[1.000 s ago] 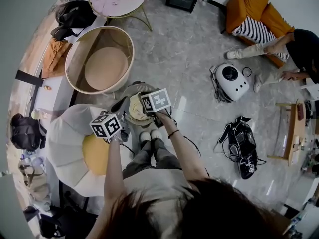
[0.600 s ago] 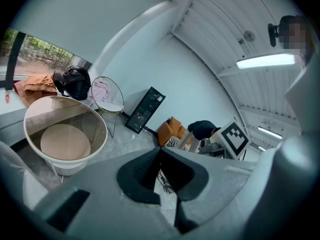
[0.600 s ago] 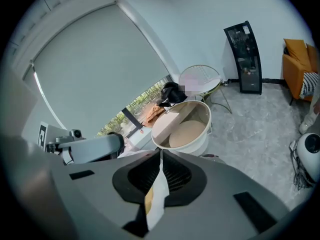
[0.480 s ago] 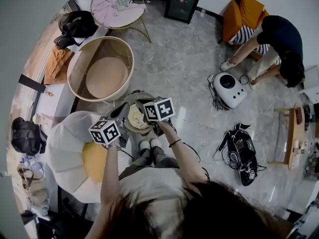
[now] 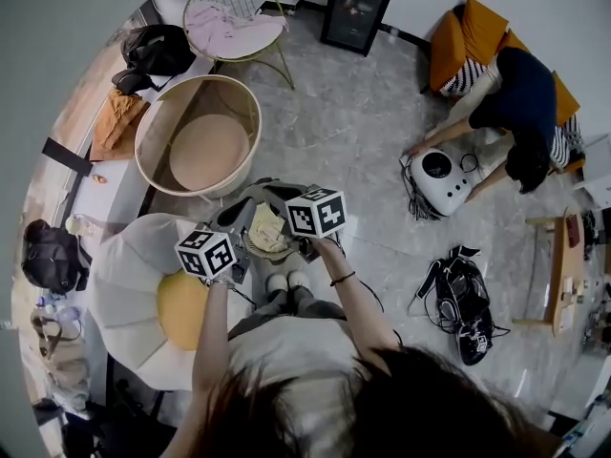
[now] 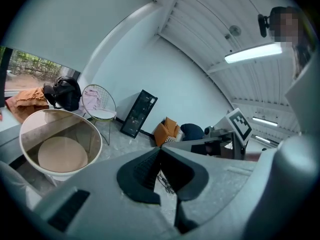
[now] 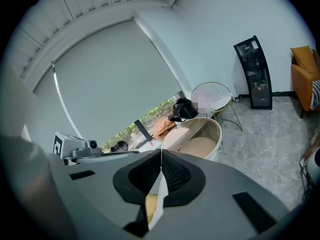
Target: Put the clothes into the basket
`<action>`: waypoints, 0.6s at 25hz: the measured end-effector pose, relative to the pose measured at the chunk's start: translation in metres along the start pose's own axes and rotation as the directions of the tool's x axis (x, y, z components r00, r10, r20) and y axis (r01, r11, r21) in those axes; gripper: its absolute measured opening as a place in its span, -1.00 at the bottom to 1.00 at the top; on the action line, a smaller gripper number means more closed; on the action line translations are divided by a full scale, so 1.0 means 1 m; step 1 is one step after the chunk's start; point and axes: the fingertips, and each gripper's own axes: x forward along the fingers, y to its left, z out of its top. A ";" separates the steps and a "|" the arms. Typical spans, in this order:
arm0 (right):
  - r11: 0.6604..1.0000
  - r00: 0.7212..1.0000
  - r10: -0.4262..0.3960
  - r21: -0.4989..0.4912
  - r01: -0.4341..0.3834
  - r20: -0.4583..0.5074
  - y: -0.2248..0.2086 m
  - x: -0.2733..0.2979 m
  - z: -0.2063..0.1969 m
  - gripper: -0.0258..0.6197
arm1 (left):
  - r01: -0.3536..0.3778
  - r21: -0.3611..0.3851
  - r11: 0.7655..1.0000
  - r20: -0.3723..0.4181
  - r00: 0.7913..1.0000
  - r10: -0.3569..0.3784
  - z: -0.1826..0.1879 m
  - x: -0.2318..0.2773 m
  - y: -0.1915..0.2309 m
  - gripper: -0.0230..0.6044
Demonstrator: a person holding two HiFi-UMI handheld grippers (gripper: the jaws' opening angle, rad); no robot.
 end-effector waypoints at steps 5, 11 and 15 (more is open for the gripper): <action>0.999 0.999 0.017 -0.034 -0.016 0.032 0.010 -0.008 0.013 -0.89 | 0.011 0.037 0.999 0.011 1.000 -0.012 0.007 -0.001 -0.009 -0.89; 0.996 0.998 0.026 -0.086 -0.021 0.061 0.020 -0.017 0.023 -0.89 | 0.019 0.063 0.998 0.030 0.999 -0.021 0.012 -0.003 -0.019 -0.89; 0.994 0.995 0.049 -0.104 -0.040 0.085 0.026 -0.025 0.028 -0.90 | 0.021 0.076 0.997 0.038 0.999 -0.024 0.012 -0.004 -0.025 -0.89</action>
